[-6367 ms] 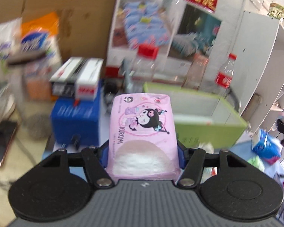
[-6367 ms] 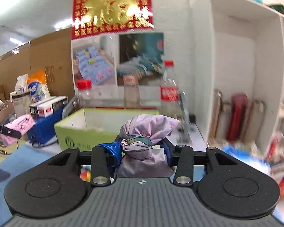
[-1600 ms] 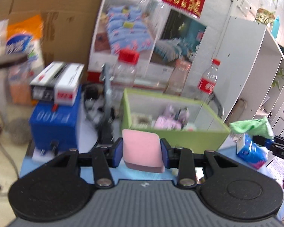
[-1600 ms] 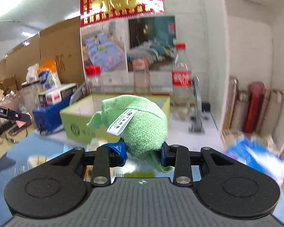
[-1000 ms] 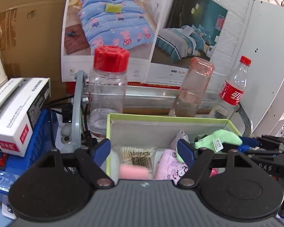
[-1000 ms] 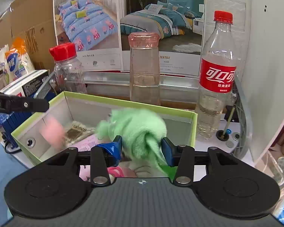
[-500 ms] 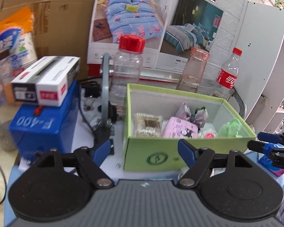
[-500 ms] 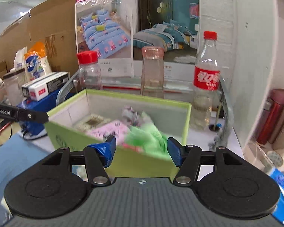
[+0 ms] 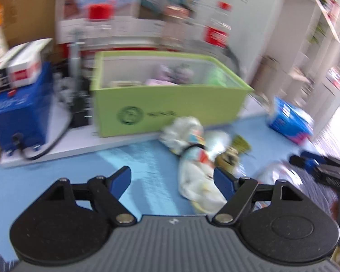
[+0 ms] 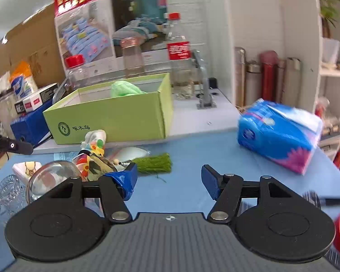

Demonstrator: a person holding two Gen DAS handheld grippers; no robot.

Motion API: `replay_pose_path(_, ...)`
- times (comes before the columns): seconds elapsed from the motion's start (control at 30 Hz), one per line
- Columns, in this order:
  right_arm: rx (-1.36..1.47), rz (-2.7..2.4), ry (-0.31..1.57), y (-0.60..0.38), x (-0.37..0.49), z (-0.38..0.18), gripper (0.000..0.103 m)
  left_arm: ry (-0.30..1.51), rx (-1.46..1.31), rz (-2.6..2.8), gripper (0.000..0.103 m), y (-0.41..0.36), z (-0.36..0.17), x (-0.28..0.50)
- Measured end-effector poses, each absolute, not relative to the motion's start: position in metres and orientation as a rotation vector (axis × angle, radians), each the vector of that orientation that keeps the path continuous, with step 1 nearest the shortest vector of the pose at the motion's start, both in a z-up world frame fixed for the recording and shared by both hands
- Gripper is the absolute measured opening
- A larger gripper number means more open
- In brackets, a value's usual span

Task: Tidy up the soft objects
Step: 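Move both open tools back toward the remaining items on the table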

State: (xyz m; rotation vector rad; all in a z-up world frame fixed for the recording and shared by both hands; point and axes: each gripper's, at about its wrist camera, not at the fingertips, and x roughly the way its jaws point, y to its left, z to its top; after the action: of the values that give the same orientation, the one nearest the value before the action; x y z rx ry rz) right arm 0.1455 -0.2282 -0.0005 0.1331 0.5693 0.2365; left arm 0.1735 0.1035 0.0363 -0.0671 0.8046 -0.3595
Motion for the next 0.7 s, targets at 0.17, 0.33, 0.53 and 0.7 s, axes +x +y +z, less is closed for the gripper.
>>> replay_pose_path(0.17,0.171,0.192,0.557,-0.241,0.139,-0.001,0.049,0.936,0.116,-0.560,0.080,0.068,0.038,0.199)
replay_pose_path(0.33,0.192,0.181,0.523,-0.250,0.135,0.005,0.049,1.057,0.289,-0.627,0.080,0.047,0.024,0.225)
replay_pose_path(0.53,0.226,0.160,0.516,-0.258,0.141,0.006,0.050,1.132,0.301,-0.662,0.082,0.045,0.011,0.242)
replay_pose_path(0.7,0.216,0.183,0.505,-0.254,0.144,0.010,0.050,1.118,0.192,-0.528,0.086,0.085,0.013,0.248)
